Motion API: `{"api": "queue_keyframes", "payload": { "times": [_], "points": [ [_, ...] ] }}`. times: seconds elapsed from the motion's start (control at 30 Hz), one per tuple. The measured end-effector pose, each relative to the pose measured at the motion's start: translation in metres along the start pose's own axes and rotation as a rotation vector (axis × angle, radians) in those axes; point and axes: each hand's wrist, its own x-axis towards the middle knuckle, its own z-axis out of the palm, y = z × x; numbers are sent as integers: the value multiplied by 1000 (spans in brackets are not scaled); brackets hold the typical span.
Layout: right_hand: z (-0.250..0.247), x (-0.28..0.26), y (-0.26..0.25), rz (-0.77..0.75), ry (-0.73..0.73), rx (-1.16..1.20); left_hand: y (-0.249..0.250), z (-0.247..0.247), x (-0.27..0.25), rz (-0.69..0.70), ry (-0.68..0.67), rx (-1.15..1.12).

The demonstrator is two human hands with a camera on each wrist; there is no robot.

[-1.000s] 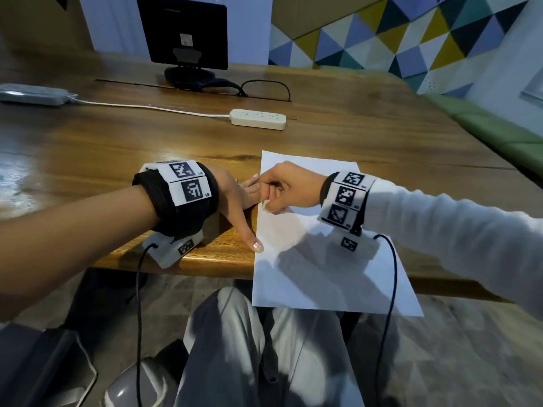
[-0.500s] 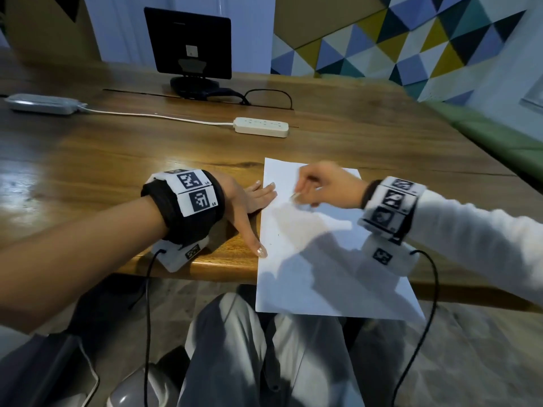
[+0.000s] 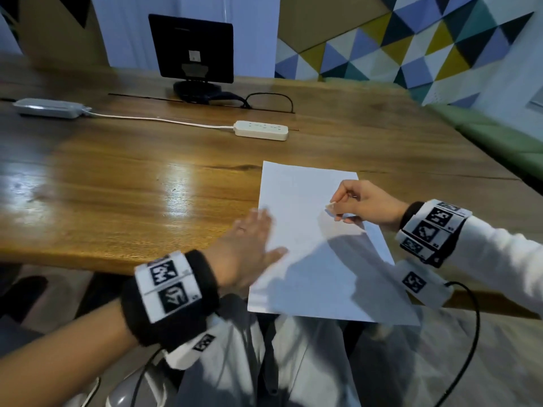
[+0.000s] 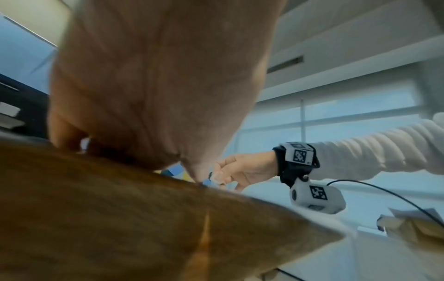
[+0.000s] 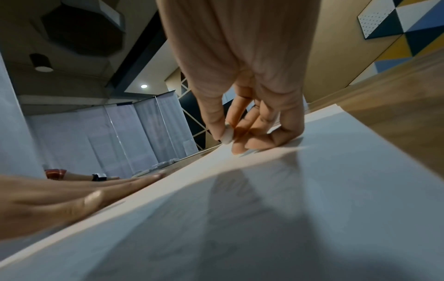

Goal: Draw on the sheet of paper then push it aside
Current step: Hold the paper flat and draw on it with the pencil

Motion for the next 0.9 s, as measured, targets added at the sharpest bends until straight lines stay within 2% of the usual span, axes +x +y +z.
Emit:
{"api": "queue_keyframes", "payload": {
  "times": [0.03, 0.07, 0.1, 0.2, 0.23, 0.37, 0.43, 0.5, 0.57, 0.67, 0.73, 0.83, 0.9],
  "points": [
    [0, 0, 1, -1, -3, 5, -9, -3, -6, -115, 10, 24],
    [0, 0, 1, -4, -5, 8, -13, -5, -13, -147, 29, 57],
    [0, 1, 0, -5, -6, 6, -12, -5, -22, -95, 54, 92],
    [2, 1, -2, -5, -18, -24, 9, 12, -44, 266, 177, 249],
    [2, 1, -4, -6, -25, -40, 14, 21, -46, 344, 207, 300],
    [0, 3, -17, -48, -71, -124, 22, 45, -24, 350, 212, 327],
    [3, 4, -24, -101, -108, -167, 26, 42, -15, 363, 288, 254],
    [8, 8, -29, -142, -148, -202, 31, 27, -13, 344, 299, 239],
    [15, 13, -31, -166, -175, -230, 26, 16, -11, 328, 162, 244],
    [23, 21, -30, -156, -187, -281, 24, -9, -23, 337, -25, 131],
    [26, 23, -29, -149, -190, -287, 19, -26, -23, 242, -135, 102],
    [27, 25, -31, -173, -194, -327, 16, -51, -7, 98, -229, 297],
    [29, 28, -34, -196, -205, -344, 16, -61, 11, 93, -293, 396]
  ]
}}
